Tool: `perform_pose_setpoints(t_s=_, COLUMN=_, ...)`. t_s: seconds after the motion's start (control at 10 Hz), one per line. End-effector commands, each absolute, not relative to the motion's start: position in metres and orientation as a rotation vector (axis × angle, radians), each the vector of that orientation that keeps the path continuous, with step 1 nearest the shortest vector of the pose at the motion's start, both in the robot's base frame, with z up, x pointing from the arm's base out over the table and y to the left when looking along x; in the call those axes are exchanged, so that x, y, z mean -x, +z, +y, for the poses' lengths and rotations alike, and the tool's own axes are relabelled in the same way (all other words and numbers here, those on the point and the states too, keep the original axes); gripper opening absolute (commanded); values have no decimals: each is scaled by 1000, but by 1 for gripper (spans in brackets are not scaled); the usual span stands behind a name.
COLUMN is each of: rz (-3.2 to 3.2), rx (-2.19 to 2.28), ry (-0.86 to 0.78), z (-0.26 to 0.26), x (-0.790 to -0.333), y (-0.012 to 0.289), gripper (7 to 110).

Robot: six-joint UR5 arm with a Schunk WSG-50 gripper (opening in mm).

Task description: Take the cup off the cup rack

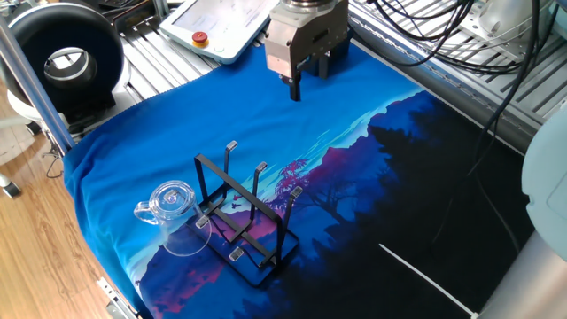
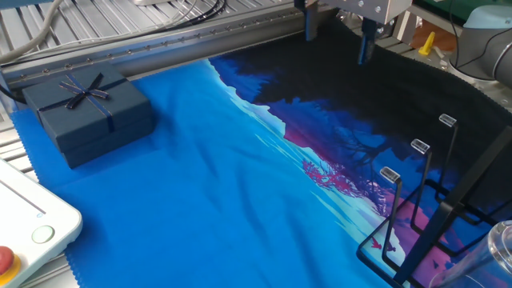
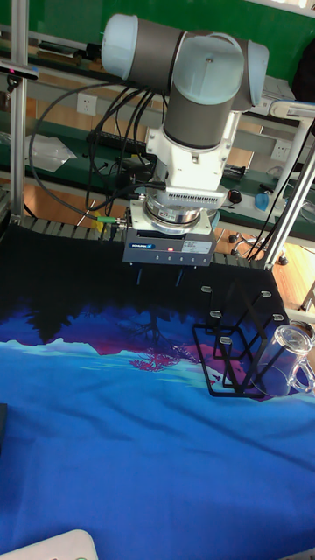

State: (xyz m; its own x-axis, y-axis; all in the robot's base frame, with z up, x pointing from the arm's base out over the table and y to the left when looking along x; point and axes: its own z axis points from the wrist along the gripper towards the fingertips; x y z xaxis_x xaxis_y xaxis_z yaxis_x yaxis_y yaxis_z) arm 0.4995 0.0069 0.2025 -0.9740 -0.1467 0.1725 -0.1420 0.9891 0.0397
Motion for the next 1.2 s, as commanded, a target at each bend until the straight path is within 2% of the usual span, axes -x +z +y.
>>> perform_pose_setpoints(t_s=0.0, rz=-2954, rx=-222, ry=-55, z=9, x=-498, y=203, gripper=7)
perform_pose_setpoints(t_s=1.1, rz=-2955, rx=-198, ry=-37, z=15, x=-494, y=198, gripper=7)
